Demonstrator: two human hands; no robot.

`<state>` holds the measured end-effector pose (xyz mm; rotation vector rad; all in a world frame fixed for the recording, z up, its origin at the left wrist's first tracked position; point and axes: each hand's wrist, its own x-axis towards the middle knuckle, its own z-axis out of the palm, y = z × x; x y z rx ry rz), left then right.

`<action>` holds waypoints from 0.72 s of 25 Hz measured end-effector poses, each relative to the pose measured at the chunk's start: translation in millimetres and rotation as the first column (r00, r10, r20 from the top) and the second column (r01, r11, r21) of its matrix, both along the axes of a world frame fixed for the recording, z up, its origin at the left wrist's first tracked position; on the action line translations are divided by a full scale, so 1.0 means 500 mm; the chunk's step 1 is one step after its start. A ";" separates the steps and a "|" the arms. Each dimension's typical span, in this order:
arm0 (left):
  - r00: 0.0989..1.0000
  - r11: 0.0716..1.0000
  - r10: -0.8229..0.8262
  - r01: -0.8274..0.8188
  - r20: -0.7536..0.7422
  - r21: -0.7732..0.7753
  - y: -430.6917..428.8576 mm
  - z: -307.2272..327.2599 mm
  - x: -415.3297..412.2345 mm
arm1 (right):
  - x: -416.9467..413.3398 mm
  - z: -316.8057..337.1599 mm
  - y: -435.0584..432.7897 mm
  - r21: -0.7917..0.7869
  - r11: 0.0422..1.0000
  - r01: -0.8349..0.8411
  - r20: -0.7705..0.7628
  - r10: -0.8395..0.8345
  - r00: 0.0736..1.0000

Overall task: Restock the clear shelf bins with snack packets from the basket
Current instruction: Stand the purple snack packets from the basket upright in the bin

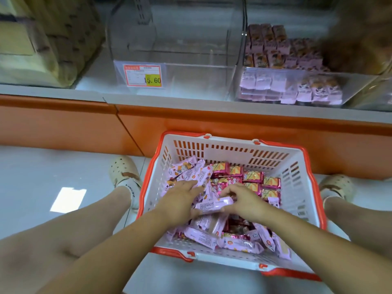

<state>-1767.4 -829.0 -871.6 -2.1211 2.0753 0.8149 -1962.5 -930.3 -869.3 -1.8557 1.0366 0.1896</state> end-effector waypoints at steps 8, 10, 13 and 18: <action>0.858 0.978 0.205 -0.198 -0.470 0.066 -0.052 0.087 -0.092 | -0.110 0.099 -0.030 0.151 0.946 0.288 0.296 -0.322 0.899; 0.880 0.975 0.186 -0.220 -0.438 -0.028 -0.056 0.097 -0.110 | -0.129 0.099 -0.034 0.192 0.923 0.332 0.295 -0.377 0.878; 0.904 0.977 0.142 -0.194 -0.404 -0.092 -0.066 0.106 -0.125 | -0.148 0.101 -0.044 0.162 0.918 0.361 0.284 -0.394 0.874; 0.919 0.987 0.084 -0.129 -0.386 -0.093 -0.087 0.113 -0.129 | -0.163 0.120 -0.048 0.126 0.934 0.334 0.258 -0.356 0.898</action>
